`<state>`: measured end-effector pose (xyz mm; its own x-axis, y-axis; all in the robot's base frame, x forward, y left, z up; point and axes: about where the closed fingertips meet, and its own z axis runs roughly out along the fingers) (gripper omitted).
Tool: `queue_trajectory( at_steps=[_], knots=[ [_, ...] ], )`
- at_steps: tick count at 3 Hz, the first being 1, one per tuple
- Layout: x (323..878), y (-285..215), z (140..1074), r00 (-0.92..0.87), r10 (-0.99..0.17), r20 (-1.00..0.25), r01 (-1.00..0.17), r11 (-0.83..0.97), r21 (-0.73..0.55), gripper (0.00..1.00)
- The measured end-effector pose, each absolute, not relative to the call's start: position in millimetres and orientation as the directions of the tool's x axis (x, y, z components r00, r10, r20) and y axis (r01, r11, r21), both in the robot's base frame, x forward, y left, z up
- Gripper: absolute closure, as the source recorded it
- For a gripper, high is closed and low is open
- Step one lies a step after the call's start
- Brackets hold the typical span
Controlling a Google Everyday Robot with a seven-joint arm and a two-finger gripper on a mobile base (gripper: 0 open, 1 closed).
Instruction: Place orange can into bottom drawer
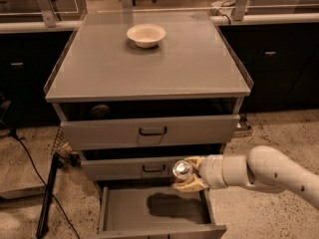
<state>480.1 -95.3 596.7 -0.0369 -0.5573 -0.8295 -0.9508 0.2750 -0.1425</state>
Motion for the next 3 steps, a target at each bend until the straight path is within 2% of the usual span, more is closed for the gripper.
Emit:
queue_trajectory(
  at_steps=[2, 3],
  knots=[
    [461, -84, 460, 0.009, -0.532, -0.847, -0.958, 0.239, -0.160, 1.00],
    [464, -83, 453, 0.020, -0.537, -0.844, -0.958, 0.232, -0.170, 1.00]
  ],
)
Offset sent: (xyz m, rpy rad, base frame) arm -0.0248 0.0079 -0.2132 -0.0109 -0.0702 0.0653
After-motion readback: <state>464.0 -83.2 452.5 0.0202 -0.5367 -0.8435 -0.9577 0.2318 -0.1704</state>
